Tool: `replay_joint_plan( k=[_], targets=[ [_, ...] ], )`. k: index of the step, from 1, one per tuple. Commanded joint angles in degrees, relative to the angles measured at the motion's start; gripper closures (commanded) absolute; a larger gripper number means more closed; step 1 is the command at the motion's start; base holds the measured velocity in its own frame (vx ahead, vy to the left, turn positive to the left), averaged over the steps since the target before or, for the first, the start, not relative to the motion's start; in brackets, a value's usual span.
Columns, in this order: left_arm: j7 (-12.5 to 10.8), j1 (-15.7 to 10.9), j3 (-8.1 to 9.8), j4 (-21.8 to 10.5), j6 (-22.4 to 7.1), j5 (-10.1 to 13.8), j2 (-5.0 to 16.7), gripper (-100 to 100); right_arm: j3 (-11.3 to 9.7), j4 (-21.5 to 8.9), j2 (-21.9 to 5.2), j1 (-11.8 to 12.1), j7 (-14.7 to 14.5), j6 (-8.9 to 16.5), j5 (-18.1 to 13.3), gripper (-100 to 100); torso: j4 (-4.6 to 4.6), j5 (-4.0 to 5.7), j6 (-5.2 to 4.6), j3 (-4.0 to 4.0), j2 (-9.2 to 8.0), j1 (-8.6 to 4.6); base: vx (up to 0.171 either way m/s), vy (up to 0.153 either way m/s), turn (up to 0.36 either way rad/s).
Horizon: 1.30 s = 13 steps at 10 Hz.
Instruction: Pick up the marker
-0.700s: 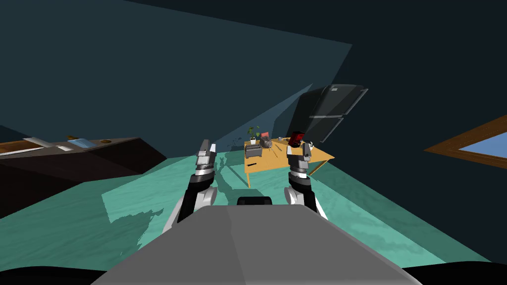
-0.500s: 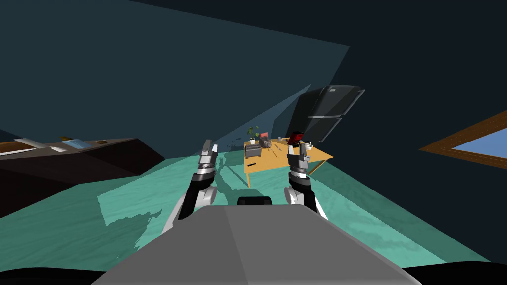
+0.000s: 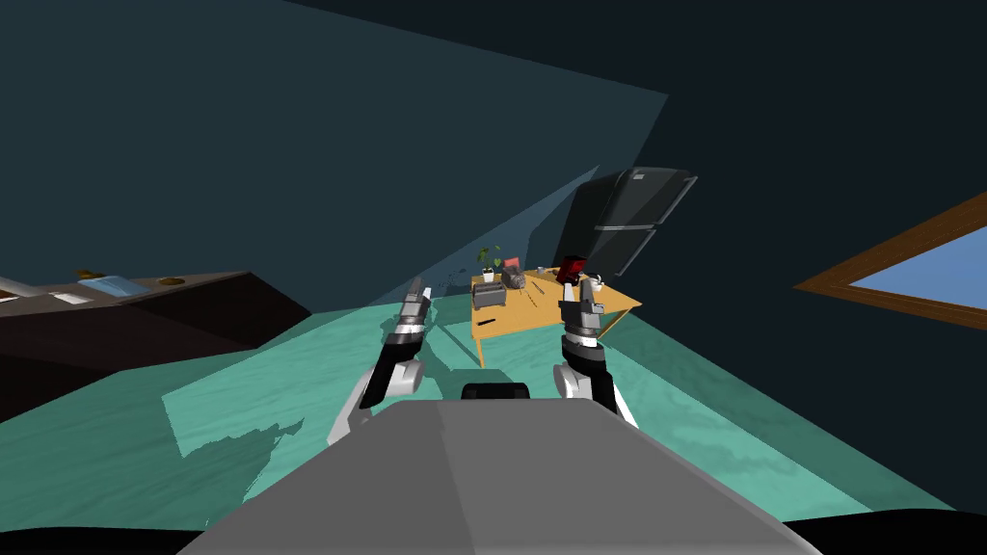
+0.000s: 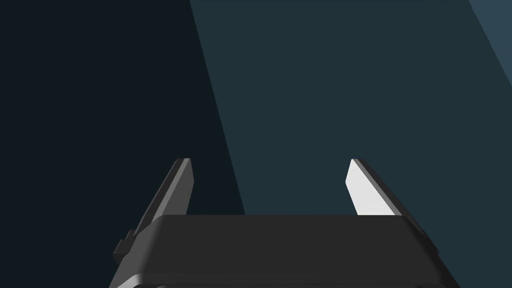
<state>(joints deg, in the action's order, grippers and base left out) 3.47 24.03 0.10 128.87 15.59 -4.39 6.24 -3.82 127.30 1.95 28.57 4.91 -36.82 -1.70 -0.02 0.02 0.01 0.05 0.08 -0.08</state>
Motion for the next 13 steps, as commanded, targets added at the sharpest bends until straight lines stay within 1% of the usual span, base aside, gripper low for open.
replay_joint_plan(
  k=[1, 3, 4, 7, 8, 9, 10, 12, 13],
  targets=[
    [-0.8, -1.1, 0.44, -1.5, -2.4, 0.6, 0.6, -100, 0.0, 0.0, 0.0, 0.0, 0.0, 0.0, 0.0, 0, 0.00, 0.00, 0.00, 0.00, 0.00, 0.00, 0.010, -0.019, -0.043],
    [-2.1, -3.1, 0.96, -4.7, -5.7, 1.6, 1.2, -100, 0.0, 0.0, 0.0, 0.0, 0.0, 0.0, 0.0, 0, 0.00, 0.00, -0.02, 0.00, 0.00, -0.01, 0.020, -0.030, -0.076],
    [-2.1, -3.1, 0.96, -4.7, -6.3, 1.6, 1.2, -100, 0.0, 0.0, 0.0, 0.0, 0.0, 0.0, 0.0, 0, 0.00, 0.01, -0.01, 0.01, 0.02, -0.05, 0.020, -0.026, -0.037],
    [-4.3, -6.5, 1.84, -9.9, -12.1, 3.3, 2.0, -100, 0.0, 0.0, 0.0, 0.0, 0.0, 0.0, 0.0, 0, -0.01, 0.01, -0.02, 0.02, 0.04, -0.04, 0.027, -0.031, -0.087],
    [-4.3, -6.5, 1.84, -10.2, -12.9, 3.3, 2.0, -100, 0.0, 0.0, 0.0, 0.0, 0.0, 0.0, 0.0, 0, -0.02, 0.01, -0.01, 0.04, 0.06, -0.05, 0.026, -0.025, -0.027],
    [-5.1, -7.8, 2.16, -12.2, -14.6, 3.9, 2.2, -100, 0.0, 0.0, 0.0, 0.0, 0.0, 0.0, 0.0, 0, -0.01, 0.01, 0.01, 0.02, 0.04, -0.02, 0.024, -0.019, -0.064],
    [-5.1, -7.8, 2.16, -12.2, -15.3, 3.9, 2.2, -100, 0.0, 0.0, 0.0, 0.0, 0.0, 0.0, 0.0, 0, -0.01, 0.00, -0.01, 0.02, 0.03, -0.01, 0.017, -0.015, -0.033],
    [-6.7, -10.3, 2.81, -16.4, -19.1, 5.2, 2.5, -100, 0.0, 0.0, 0.0, 0.0, 0.0, 0.0, 0.0, 0, 0.00, 0.00, -0.01, 0.00, 0.00, -0.02, 0.024, -0.032, -0.086],
    [-6.7, -10.3, 2.81, -16.4, -20.3, 5.2, 2.5, -100, 0.0, 0.0, 0.0, 0.0, 0.0, 0.0, 0.0, 0, -0.01, 0.01, -0.01, 0.02, 0.04, -0.07, 0.028, -0.028, -0.047]
  ],
)
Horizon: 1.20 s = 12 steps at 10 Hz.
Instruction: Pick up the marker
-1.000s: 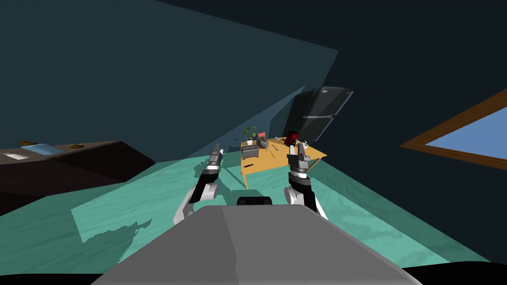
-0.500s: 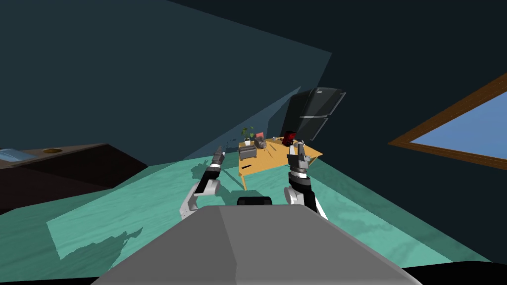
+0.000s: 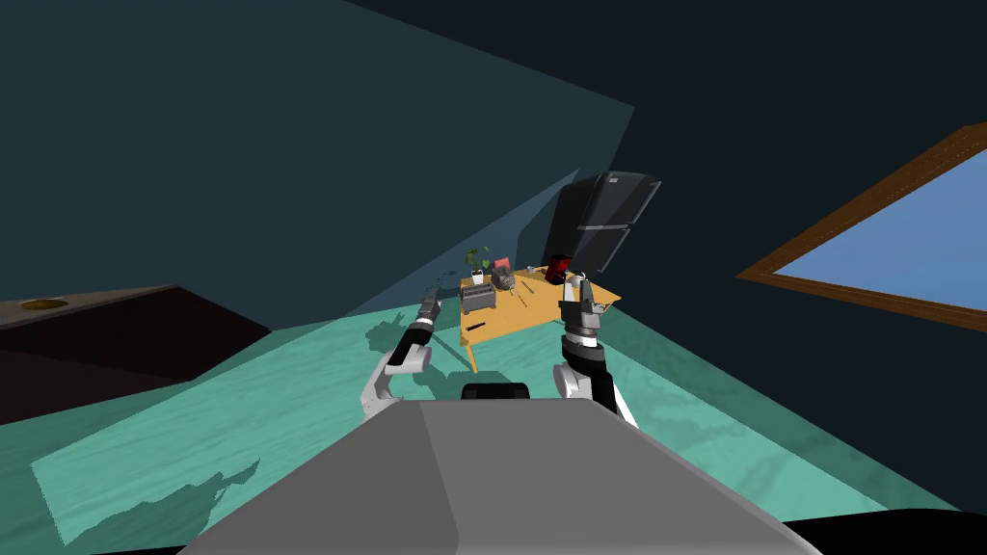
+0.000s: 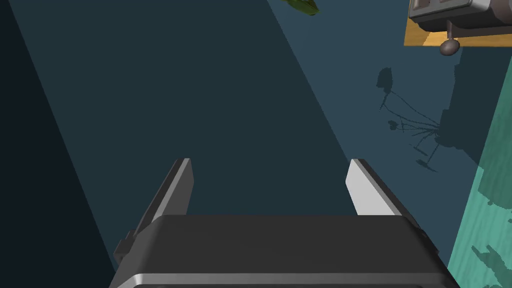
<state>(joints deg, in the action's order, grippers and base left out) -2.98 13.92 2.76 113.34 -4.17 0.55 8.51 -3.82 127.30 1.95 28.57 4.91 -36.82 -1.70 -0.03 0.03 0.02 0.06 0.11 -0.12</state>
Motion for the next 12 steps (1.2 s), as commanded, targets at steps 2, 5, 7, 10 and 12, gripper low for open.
replay_joint_plan(
  k=[2, 5, 7, 10, 12],
  targets=[
    [-2.0, -2.9, 0.84, -4.8, -4.4, 1.6, 0.5, -100, 0.0, 0.0, 0.0, 0.0, 0.0, 0.0, 0.0, 0, 0.00, -0.01, -0.01, 0.01, 0.01, 0.01, 0.031, -0.031, -0.088],
    [-2.9, -4.3, 1.19, -7.9, -8.4, 2.2, 0.7, -100, 0.0, 0.0, 0.0, 0.0, 0.0, 0.0, 0.0, 0, 0.00, 0.00, 0.00, -0.01, -0.02, 0.01, 0.021, -0.023, -0.048],
    [-3.8, -5.8, 1.54, -10.4, -11.1, 2.9, 0.9, -100, 0.0, 0.0, 0.0, 0.0, 0.0, 0.0, 0.0, 0, 0.01, -0.01, -0.01, -0.02, -0.03, 0.02, 0.021, -0.023, -0.054],
    [-5.6, -8.7, 2.25, -15.0, -16.3, 4.3, 1.3, -100, 0.0, 0.0, 0.0, 0.0, 0.0, 0.0, 0.0, 0, 0.01, -0.01, 0.01, -0.01, -0.03, 0.03, 0.023, -0.020, -0.063],
    [-6.5, -10.2, 2.60, -18.3, -18.7, 5.0, 1.4, -100, 0.0, 0.0, 0.0, 0.0, 0.0, 0.0, 0.0, 0, 0.00, -0.01, 0.01, -0.01, -0.03, 0.04, 0.021, -0.023, -0.060]
  ],
)
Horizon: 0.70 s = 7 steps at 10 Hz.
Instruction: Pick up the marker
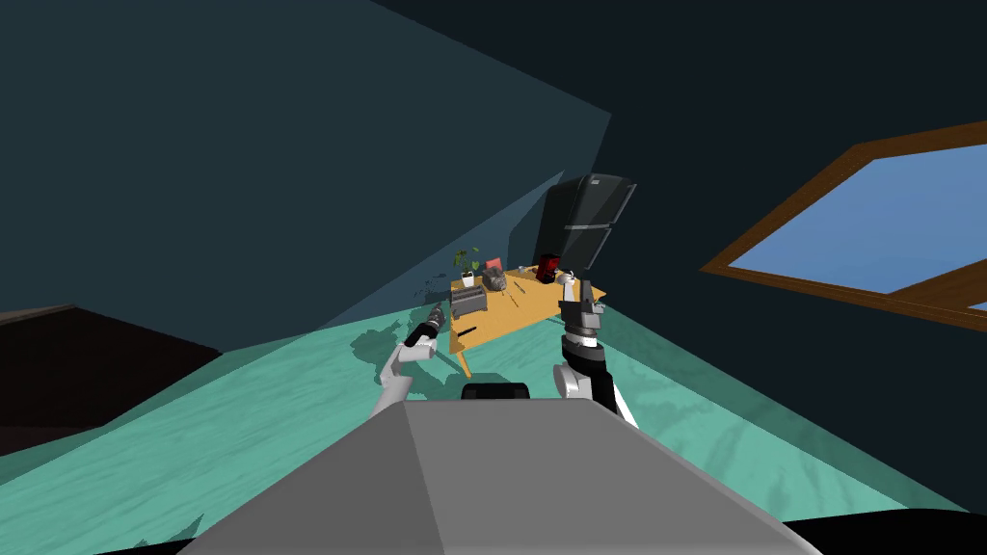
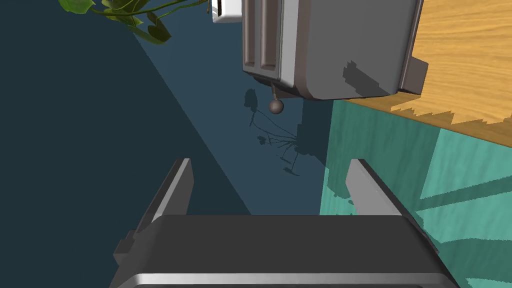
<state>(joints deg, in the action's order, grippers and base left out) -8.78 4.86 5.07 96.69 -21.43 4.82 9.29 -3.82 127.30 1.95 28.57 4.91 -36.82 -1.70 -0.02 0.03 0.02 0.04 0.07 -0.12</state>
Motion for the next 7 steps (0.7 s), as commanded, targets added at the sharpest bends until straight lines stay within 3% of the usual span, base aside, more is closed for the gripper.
replay_joint_plan(
  k=[1, 4, 7],
  targets=[
    [-0.7, -1.1, 0.30, -1.9, -2.0, 0.7, 0.7, -100, 0.0, 0.0, 0.0, 0.0, 0.0, 0.0, 0.0, 0, 0.00, 0.00, 0.00, 0.00, 0.00, 0.00, 0.018, -0.021, -0.033],
    [-2.4, -4.1, 1.00, -6.6, -7.2, 2.1, 1.0, -100, 0.0, 0.0, 0.0, 0.0, 0.0, 0.0, 0.0, 0, 0.00, 0.00, 0.02, 0.00, 0.00, 0.04, 0.023, -0.022, -0.058],
    [-3.3, -5.6, 1.34, -10.4, -10.2, 2.8, 1.2, -100, 0.0, 0.0, 0.0, 0.0, 0.0, 0.0, 0.0, 0, 0.00, 0.00, 0.00, 0.01, 0.02, 0.01, 0.024, -0.019, -0.053]
  ],
)
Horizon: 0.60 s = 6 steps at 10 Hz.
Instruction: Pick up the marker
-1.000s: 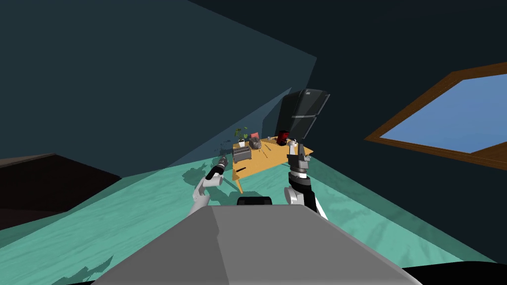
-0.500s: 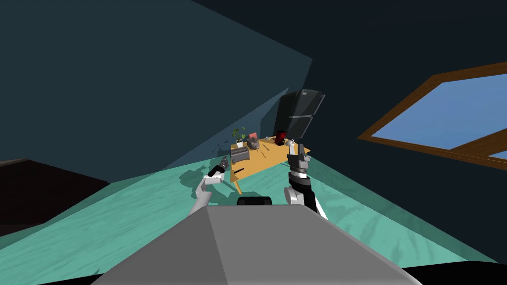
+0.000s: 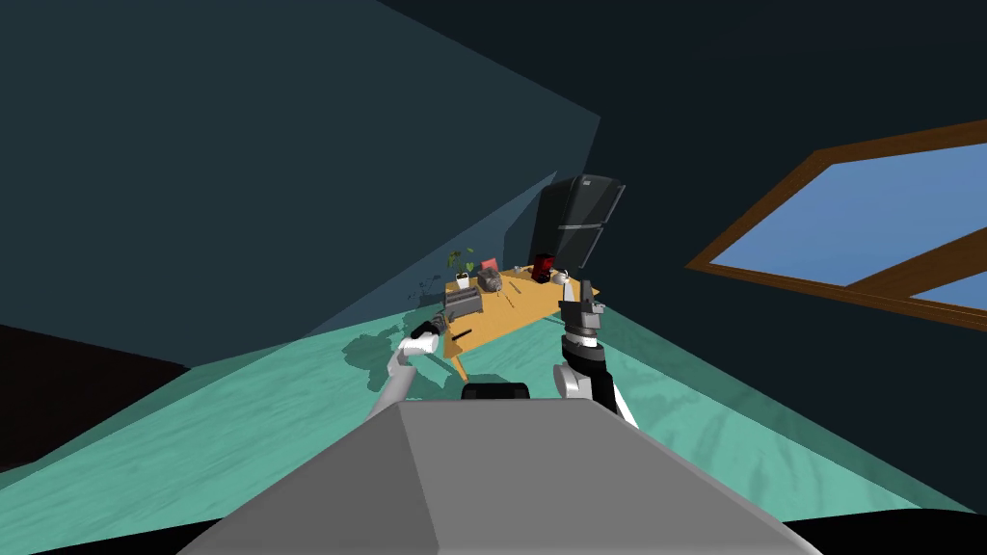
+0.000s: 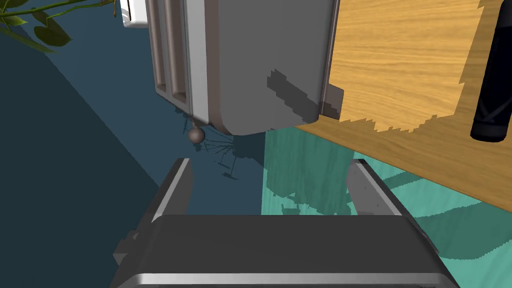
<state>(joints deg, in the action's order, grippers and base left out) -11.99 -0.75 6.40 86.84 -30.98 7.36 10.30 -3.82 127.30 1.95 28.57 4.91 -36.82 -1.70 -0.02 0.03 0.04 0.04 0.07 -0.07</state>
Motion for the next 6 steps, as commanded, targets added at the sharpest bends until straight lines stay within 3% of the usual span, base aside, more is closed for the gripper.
replay_joint_plan(
  k=[1, 2, 3, 4, 5, 6],
  targets=[
    [-1.0, -1.4, 0.35, -2.9, -2.9, 1.0, 0.3, -100, 0.0, 0.0, 0.0, 0.0, 0.0, 0.0, 0.0, 0, 0.00, 0.00, 0.00, 0.00, 0.00, 0.00, 0.020, -0.019, -0.070],
    [-1.0, -1.4, 0.35, -3.4, -3.3, 1.0, 0.3, -100, 0.0, 0.0, 0.0, 0.0, 0.0, 0.0, 0.0, 0, 0.00, 0.00, -0.01, -0.01, -0.01, -0.01, 0.018, -0.019, -0.031],
    [-1.8, -2.8, 0.68, -5.3, -5.8, 1.6, 0.5, -100, 0.0, 0.0, 0.0, 0.0, 0.0, 0.0, 0.0, 0, 0.00, 0.00, 0.00, -0.01, -0.02, -0.01, 0.022, -0.025, -0.072],
    [-1.8, -2.8, 0.68, -6.2, -5.8, 1.6, 0.5, -100, 0.0, 0.0, 0.0, 0.0, 0.0, 0.0, 0.0, 0, 0.00, 0.00, -0.01, 0.00, 0.00, -0.03, 0.022, -0.020, -0.031],
    [-2.7, -4.2, 1.00, -7.8, -8.4, 2.3, 0.7, -100, 0.0, 0.0, 0.0, 0.0, 0.0, 0.0, 0.0, 0, 0.00, 0.00, 0.00, -0.01, -0.01, -0.02, 0.021, -0.020, -0.061],
    [-2.7, -4.2, 1.00, -9.0, -8.4, 2.3, 0.7, -100, 0.0, 0.0, 0.0, 0.0, 0.0, 0.0, 0.0, 0, 0.00, 0.00, -0.01, -0.01, -0.01, -0.02, 0.019, -0.014, -0.037]
  ],
)
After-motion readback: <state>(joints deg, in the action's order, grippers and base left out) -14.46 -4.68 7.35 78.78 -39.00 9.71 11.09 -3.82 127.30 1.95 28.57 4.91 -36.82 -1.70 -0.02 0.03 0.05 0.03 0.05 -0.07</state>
